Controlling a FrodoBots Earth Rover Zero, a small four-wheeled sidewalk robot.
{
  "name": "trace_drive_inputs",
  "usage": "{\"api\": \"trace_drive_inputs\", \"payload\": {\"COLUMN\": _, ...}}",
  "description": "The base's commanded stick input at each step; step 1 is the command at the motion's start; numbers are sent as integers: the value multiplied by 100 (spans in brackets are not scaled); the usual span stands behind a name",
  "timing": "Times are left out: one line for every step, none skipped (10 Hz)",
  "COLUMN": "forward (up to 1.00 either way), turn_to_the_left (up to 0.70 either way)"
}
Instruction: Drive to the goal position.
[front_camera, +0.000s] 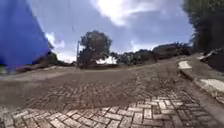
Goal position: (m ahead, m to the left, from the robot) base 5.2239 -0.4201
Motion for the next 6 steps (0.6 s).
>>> {"api": "trace_drive_inputs", "payload": {"forward": 70, "turn_to_the_left": -21}}
{"api": "trace_drive_inputs", "payload": {"forward": 70, "turn_to_the_left": -6}}
{"api": "trace_drive_inputs", "payload": {"forward": 70, "turn_to_the_left": -25}}
{"api": "trace_drive_inputs", "payload": {"forward": 70, "turn_to_the_left": -10}}
{"api": "trace_drive_inputs", "payload": {"forward": 70, "turn_to_the_left": 0}}
{"api": "trace_drive_inputs", "payload": {"forward": 70, "turn_to_the_left": 0}}
